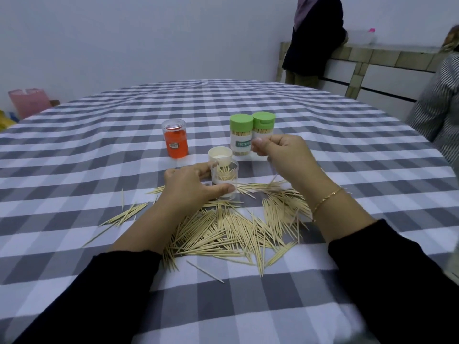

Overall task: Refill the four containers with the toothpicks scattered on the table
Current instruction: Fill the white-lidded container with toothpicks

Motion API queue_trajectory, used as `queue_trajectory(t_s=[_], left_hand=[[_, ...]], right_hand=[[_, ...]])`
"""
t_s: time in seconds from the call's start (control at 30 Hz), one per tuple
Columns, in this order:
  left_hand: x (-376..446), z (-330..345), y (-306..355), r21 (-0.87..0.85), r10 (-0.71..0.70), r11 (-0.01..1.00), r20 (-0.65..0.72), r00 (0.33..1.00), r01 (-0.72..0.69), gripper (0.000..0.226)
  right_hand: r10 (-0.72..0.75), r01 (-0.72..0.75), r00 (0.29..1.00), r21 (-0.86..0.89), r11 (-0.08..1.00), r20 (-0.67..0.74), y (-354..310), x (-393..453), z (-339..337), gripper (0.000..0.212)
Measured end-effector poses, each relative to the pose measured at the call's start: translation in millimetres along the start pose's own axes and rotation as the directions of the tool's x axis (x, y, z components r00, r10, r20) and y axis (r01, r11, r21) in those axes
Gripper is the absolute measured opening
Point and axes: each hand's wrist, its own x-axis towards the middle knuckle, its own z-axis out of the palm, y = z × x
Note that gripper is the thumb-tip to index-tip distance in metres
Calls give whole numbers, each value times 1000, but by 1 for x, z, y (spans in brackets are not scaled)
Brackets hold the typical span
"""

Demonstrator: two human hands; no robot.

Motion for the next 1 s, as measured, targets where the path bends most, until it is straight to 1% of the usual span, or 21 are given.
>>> queue_trajectory(t_s=[0.07, 0.1, 0.17, 0.2, 0.27, 0.33, 0.4, 0.43, 0.5, 0.6, 0.77, 0.87, 0.93, 1.0], left_hand=[[1, 0, -2, -8, 3, 1000, 8, 1000, -3, 108], [2, 1, -2, -11, 4, 1000, 9, 1000, -4, 108], [2, 1, -2, -16, 7, 1000, -2, 1000, -7, 100], [1, 1, -2, -22, 5, 1000, -1, 1000, -5, 99], [2, 1, -3, -32, 0, 999, 3, 1000, 0, 103], [2, 1, -3, -32, 9, 999, -5, 1000, -9, 98], [1, 1, -1, -32, 17, 999, -9, 1000, -17, 94], [1, 2, -1, -34, 18, 999, -6, 1000, -18, 95], [1, 2, -2, -41, 14, 999, -1, 1000, -14, 96], [3, 3, -5, -35, 2, 999, 8, 1000, -2, 97], [4, 3, -6, -14, -8, 1000, 14, 1000, 8, 102], [3, 3, -4, -2, -7, 1000, 13, 1000, 7, 106], [3, 2, -1, 9, -2, 1000, 18, 1000, 2, 109], [2, 1, 0, 15, -1, 1000, 18, 1000, 1, 107]], right_hand=[[103, -96, 994, -158, 983, 42, 0, 2, -20, 16], [146, -124, 987, -247, 961, 72, 1, 1, -30, 17], [207, -127, 969, -450, 884, 132, 7, 0, -48, 22], [231, -113, 960, -536, 836, 157, 10, -2, -56, 25], [273, -88, 946, -672, 736, 176, 15, -4, -67, 29], [316, -47, 931, -796, 604, 185, 17, -7, -75, 31], [379, 10, 901, -884, 467, 211, 17, -10, -80, 34], [410, 47, 882, -911, 411, 231, 17, -10, -82, 35], [463, 110, 846, -937, 332, 263, 16, -11, -83, 35], [482, 149, 834, -950, 273, 269, 18, -12, -80, 33], [411, 91, 886, -952, 293, 212, 33, -10, -70, 17], [352, 106, 917, -965, 241, 189, 41, -8, -66, 21], [301, 109, 937, -968, 226, 176, 45, -8, -64, 22], [252, 99, 956, -974, 204, 150, 46, -10, -62, 21]])
